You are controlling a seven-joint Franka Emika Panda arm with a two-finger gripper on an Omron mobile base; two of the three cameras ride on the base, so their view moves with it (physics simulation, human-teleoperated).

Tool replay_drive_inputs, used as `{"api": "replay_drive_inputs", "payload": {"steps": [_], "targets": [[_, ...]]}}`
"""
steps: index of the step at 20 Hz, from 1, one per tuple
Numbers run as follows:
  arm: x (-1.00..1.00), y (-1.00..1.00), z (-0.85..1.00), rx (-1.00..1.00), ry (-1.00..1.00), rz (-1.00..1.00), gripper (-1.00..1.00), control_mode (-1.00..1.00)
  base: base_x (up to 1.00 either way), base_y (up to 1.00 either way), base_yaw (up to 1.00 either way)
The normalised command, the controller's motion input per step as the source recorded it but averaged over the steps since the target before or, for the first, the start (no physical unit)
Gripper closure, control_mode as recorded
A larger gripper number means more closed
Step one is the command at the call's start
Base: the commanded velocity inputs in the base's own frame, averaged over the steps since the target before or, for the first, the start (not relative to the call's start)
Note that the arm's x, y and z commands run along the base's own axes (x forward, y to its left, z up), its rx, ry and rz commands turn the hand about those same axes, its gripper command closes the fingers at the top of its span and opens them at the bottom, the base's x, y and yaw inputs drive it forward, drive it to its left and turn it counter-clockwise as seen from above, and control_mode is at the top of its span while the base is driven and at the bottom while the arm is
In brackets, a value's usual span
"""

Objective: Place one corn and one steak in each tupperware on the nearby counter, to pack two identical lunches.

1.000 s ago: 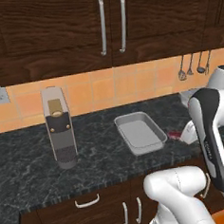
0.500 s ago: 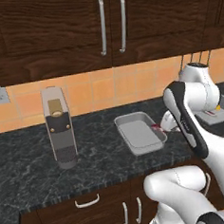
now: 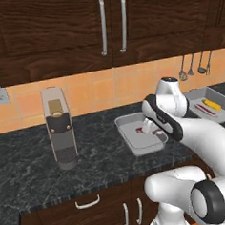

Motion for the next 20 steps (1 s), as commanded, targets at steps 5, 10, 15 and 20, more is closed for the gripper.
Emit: {"api": "replay_drive_inputs", "payload": {"steps": [5, 10, 15, 20], "targets": [[1.00, 0.00, -0.07, -0.01, 0.02, -0.02, 1.00, -1.00, 0.00, 0.00, 0.00], [0.78, 0.00, -0.53, -0.06, 0.00, -0.04, 1.00, -1.00, 0.00, 0.00, 0.00], [0.08, -0.32, -0.34, -0.01, 0.00, -0.11, 1.00, -1.00, 0.00, 0.00, 0.00], [0.11, -0.24, -0.11, 0.00, 0.03, -0.07, 1.00, -1.00, 0.00, 0.00, 0.00]]}}
